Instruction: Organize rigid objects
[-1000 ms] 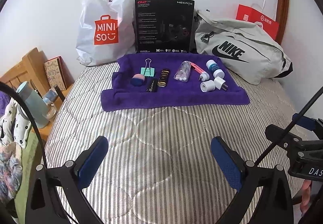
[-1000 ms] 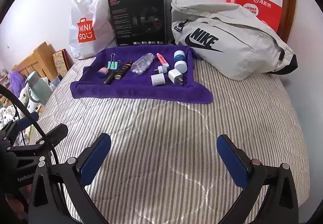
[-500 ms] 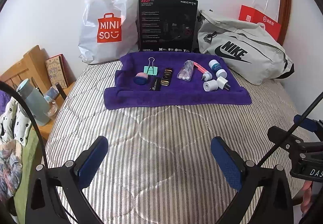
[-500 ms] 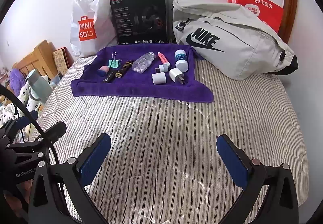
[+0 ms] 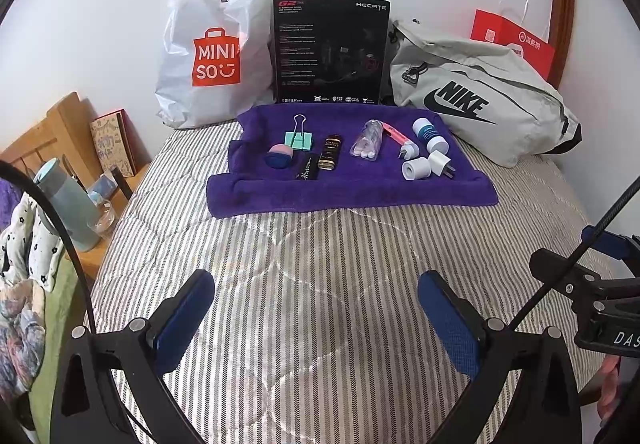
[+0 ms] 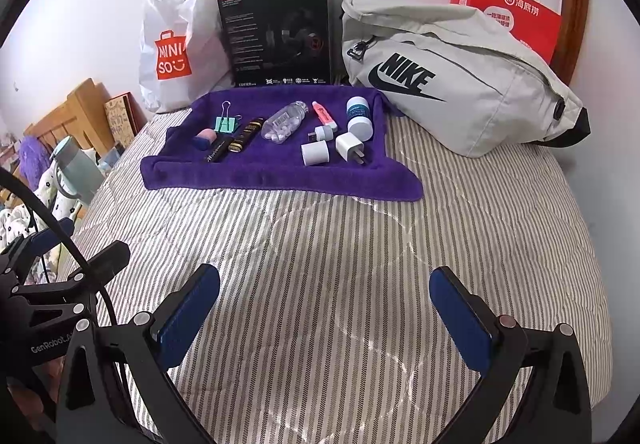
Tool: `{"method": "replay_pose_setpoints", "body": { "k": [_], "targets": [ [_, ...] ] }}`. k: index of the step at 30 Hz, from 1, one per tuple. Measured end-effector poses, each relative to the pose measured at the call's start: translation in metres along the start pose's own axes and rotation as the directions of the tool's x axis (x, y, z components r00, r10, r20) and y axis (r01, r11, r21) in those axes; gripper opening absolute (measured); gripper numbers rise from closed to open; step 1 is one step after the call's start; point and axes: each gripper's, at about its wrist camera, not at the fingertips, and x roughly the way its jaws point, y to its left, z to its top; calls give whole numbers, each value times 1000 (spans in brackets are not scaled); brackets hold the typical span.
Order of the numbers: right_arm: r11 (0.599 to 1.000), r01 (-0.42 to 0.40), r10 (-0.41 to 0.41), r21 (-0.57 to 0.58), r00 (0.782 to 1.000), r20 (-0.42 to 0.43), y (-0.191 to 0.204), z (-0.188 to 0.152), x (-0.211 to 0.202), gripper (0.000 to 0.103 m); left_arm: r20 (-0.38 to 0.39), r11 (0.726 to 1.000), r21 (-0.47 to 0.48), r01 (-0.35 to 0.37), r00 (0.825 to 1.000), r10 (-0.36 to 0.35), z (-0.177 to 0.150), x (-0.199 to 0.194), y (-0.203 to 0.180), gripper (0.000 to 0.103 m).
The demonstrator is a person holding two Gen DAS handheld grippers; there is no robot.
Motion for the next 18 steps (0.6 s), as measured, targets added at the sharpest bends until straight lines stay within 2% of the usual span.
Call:
{"method": "replay_pose_setpoints", "body": {
  "k": [18],
  "targets": [
    [1000,-8,8,-1,1000,-5,1,-2,1,103,-3,1000,3,-3,1000,3,-1,-1,4,103]
  ]
}}
